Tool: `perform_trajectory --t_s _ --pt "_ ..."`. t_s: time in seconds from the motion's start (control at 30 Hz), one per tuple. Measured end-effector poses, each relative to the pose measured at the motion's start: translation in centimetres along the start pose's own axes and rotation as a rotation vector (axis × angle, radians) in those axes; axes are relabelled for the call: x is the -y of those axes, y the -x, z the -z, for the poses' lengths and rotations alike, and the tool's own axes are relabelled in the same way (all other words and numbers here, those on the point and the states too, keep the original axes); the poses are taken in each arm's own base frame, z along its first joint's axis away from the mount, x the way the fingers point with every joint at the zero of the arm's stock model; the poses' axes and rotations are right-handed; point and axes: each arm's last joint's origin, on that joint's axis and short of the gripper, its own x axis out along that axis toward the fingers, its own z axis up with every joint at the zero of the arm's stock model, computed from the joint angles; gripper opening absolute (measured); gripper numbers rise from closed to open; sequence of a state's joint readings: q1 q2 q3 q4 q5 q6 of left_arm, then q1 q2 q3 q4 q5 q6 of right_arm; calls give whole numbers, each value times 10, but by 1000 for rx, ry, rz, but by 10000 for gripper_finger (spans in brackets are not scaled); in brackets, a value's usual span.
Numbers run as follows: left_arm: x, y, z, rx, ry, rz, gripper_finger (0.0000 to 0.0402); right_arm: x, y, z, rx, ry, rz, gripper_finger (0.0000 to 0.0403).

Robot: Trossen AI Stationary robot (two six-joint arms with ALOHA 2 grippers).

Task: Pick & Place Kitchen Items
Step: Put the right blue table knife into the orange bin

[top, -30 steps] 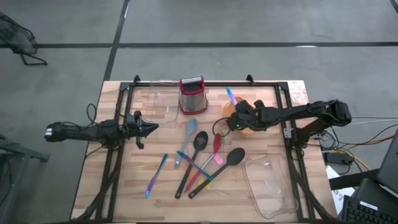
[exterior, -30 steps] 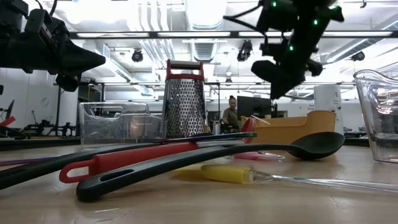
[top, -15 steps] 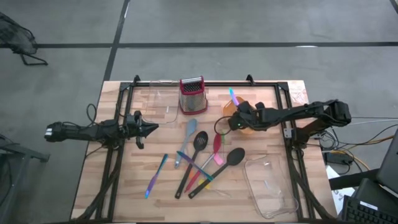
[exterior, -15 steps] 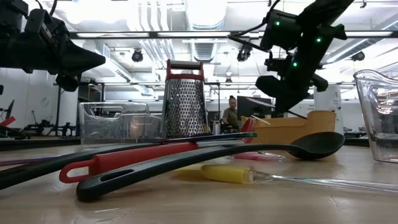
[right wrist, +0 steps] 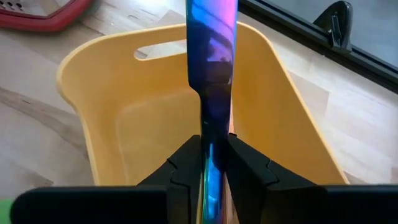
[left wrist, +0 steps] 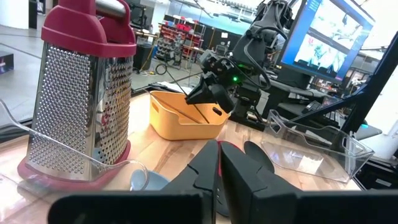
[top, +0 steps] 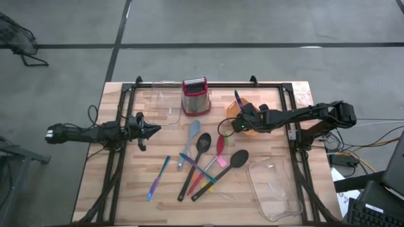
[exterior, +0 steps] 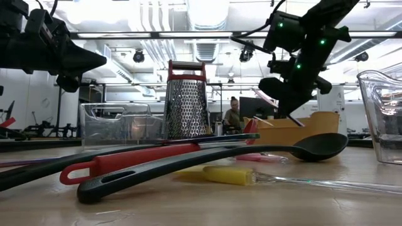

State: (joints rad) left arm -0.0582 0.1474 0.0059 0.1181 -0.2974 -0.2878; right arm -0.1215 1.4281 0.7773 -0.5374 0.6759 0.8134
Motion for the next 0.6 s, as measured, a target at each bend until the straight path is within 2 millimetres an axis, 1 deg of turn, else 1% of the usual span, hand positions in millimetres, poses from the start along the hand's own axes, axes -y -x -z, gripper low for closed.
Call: perform_trajectory --t_s 0.13,0.3,0.43,0.6 --pt "0 0 0 0 0 0 23 0 0 0 -2 2 3 90" --pt "0 0 0 0 0 0 21 1 0 1 -4 15 5 98" --pt "0 0 0 -1 0 1 23 0 0 1 -13 65 -9 103" --pt "0 0 0 0 0 0 21 -10 11 -1 -6 139 -72 113"
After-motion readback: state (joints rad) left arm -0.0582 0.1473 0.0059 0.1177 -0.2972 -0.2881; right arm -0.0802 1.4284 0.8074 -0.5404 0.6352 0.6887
